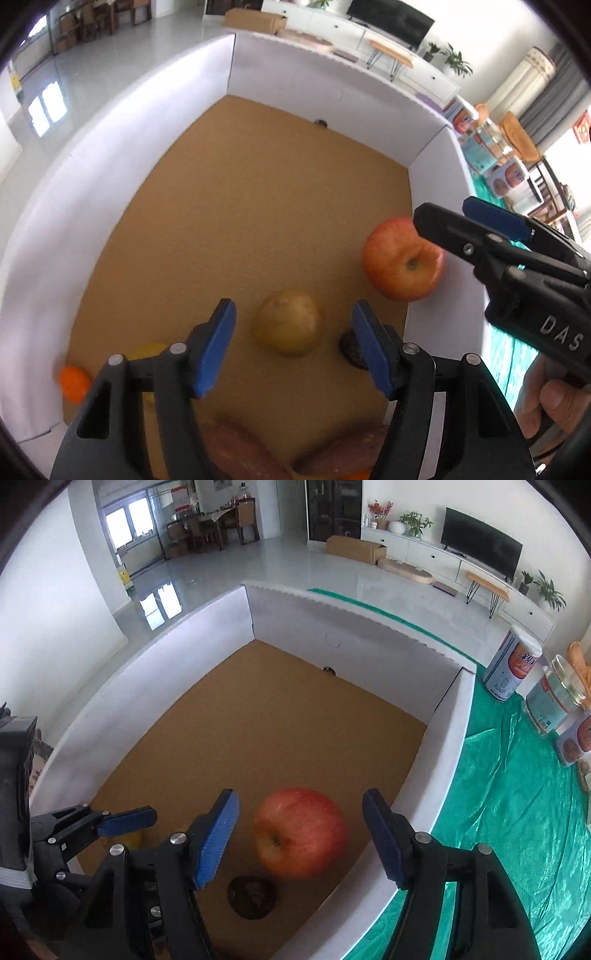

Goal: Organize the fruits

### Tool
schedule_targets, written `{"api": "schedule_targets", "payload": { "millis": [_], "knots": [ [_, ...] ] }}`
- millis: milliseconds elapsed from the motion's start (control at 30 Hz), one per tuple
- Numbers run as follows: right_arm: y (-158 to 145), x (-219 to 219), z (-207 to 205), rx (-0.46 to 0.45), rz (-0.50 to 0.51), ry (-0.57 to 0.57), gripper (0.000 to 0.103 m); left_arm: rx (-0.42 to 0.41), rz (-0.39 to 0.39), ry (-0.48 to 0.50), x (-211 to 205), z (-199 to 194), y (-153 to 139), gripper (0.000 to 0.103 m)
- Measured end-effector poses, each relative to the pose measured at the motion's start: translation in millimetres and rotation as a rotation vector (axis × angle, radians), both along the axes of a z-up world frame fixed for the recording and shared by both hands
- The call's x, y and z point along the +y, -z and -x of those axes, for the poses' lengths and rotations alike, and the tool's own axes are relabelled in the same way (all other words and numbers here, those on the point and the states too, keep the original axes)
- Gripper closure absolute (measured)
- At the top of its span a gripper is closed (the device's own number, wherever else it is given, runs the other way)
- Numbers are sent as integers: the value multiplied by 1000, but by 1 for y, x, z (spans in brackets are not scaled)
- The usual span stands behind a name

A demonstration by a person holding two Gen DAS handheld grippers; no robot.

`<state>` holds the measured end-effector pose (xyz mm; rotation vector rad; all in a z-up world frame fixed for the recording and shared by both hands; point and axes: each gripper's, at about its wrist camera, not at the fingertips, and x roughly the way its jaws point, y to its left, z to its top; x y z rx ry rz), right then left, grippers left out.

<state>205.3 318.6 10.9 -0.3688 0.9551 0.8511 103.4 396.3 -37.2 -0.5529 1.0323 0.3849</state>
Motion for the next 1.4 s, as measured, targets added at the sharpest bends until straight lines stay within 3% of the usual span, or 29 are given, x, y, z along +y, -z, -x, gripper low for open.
{"api": "schedule_targets", "payload": {
  "millis": [33, 100, 167, 300, 367, 467, 567, 633, 733, 967, 1300, 1400],
  "knots": [
    [-12, -9, 1, -16, -34, 13, 30, -25, -34, 4, -4, 7, -12, 31],
    [-36, -29, 5, -68, -76, 39, 13, -76, -142, 7, -18, 20, -38, 21],
    [-59, -50, 13, -109, -95, 60, 6, -132, -269, 17, -37, 40, -67, 18],
    [-87, -94, 40, -96, -106, 74, 3, -182, -507, 3, -86, 80, -113, 10],
    [-92, -115, 60, -56, -110, 84, 1, -179, -573, -34, -107, 99, -127, 7],
    [-87, -151, 96, 31, -115, 117, 0, -136, -547, -86, -123, 127, -128, 7],
    [-68, -175, 130, 134, -120, 166, 0, -118, -432, -70, -126, 143, -116, 7],
    [-57, -180, 148, 192, -121, 176, 0, -155, -342, -24, -124, 150, -109, 7],
    [-56, -178, 167, 217, -117, 176, 0, -147, -277, -56, -117, 157, -103, 7],
    [-81, -149, 193, 99, -88, 126, 0, -96, -420, -129, -112, 174, -109, 7],
    [-73, -119, 207, 84, -24, 89, 0, -33, -398, -172, -87, 181, -98, 7],
    [-72, -115, 207, 74, -17, 82, 0, -18, -432, -185, -85, 182, -99, 6]
  ]
}}
